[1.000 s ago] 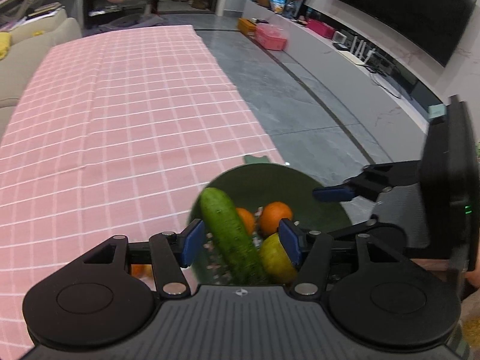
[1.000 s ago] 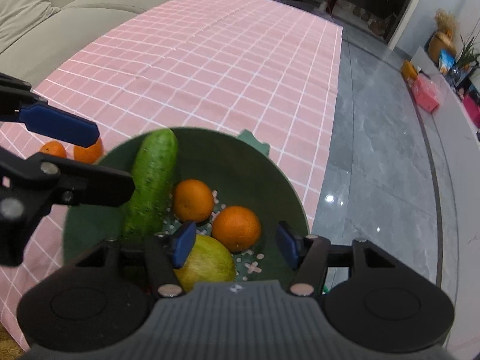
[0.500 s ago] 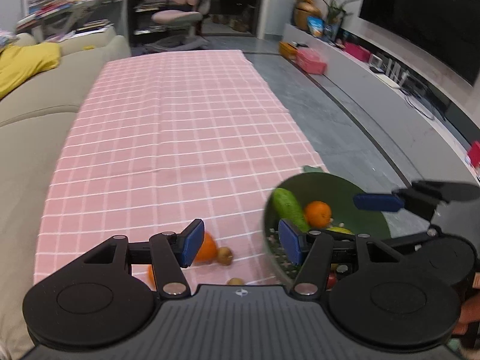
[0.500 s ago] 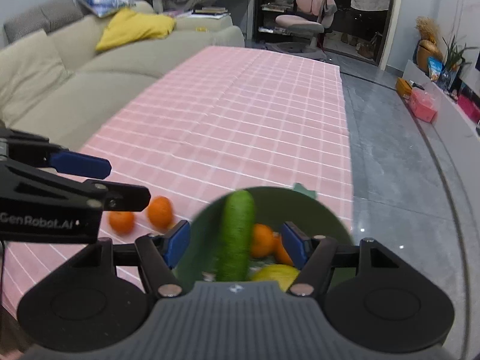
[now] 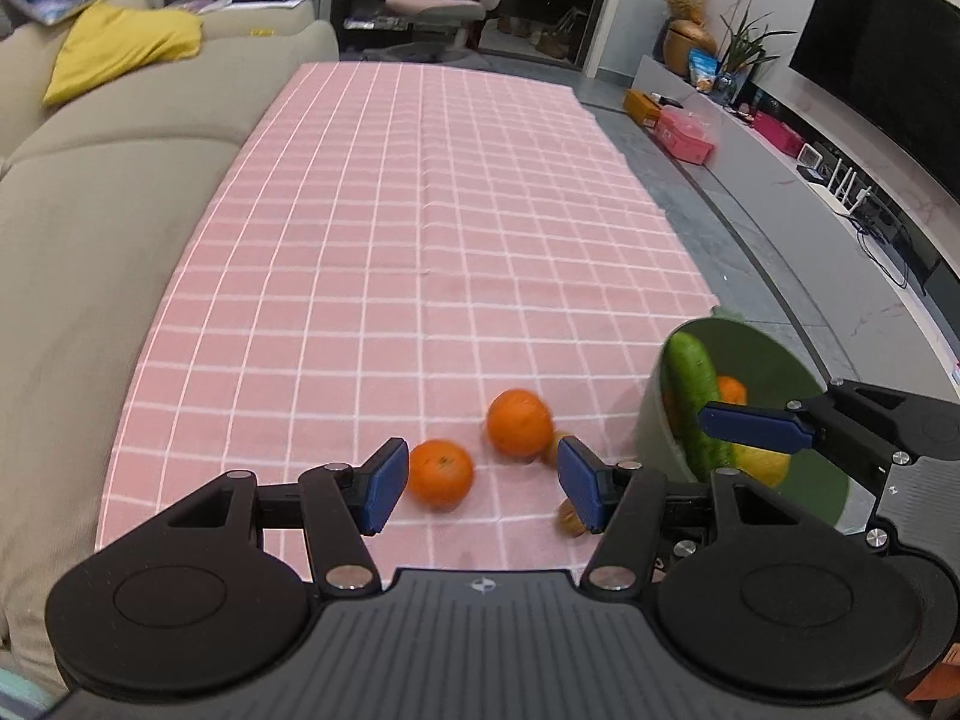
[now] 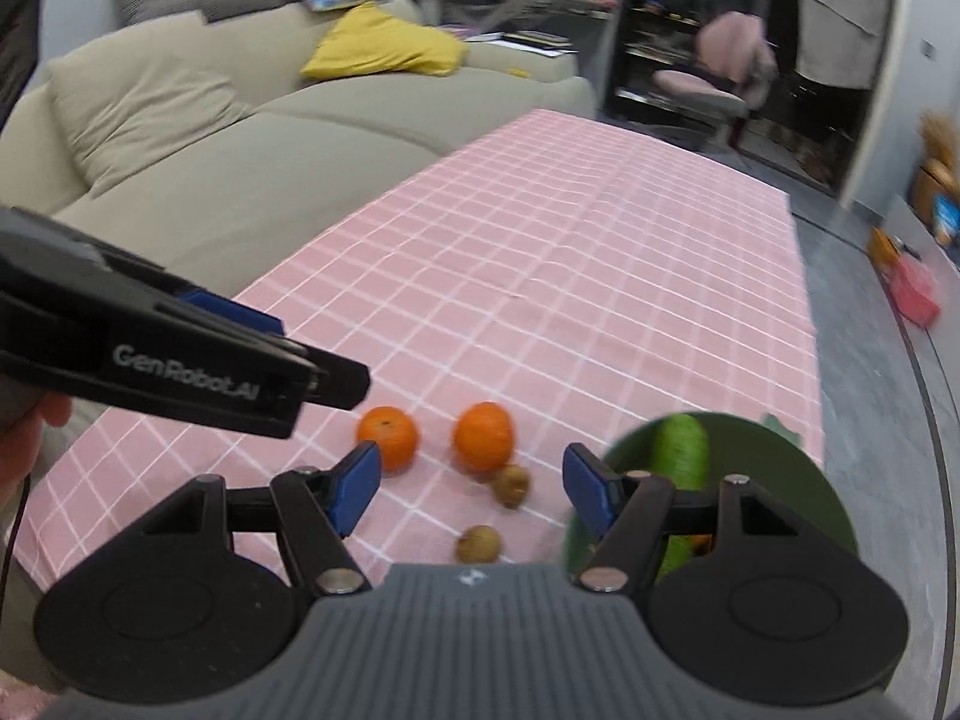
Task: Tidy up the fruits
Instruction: 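Move both open tools back from the colander to the remaining oranges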
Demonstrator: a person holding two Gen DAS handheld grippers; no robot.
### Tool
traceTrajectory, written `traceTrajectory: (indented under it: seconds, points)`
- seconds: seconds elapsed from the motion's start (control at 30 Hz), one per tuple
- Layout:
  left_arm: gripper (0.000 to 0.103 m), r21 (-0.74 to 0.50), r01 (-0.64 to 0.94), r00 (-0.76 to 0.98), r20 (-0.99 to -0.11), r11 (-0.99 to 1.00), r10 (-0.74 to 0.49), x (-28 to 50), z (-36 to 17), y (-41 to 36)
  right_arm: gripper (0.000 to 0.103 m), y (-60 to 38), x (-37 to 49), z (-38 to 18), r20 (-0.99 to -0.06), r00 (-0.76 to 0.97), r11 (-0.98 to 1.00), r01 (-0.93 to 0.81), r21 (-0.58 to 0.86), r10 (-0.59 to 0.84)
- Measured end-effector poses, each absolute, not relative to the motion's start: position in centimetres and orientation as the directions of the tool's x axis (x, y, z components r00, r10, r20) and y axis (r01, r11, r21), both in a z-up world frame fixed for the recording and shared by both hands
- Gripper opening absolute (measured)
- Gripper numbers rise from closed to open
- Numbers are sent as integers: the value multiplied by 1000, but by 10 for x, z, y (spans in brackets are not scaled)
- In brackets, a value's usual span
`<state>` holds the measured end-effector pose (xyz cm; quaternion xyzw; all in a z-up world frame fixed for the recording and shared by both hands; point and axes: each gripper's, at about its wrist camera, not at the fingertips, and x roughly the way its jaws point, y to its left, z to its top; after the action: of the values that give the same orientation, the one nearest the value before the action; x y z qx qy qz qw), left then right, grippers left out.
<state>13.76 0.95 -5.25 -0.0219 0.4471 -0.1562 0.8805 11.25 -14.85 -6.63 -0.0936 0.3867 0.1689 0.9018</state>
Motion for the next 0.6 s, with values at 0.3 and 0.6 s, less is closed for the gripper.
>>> traceTrajectory:
  seconds: [0.3,0.6]
  points:
    - [65,-221,279,507,-793,935,-339,145,-82,25,53,-128,127,-91,-763,611,859,-488,-152,212]
    - [61,-290,274,413,-825,917,-385,157,-112,28,48,-122,138,-113,-797,569,746,-616,-252,201]
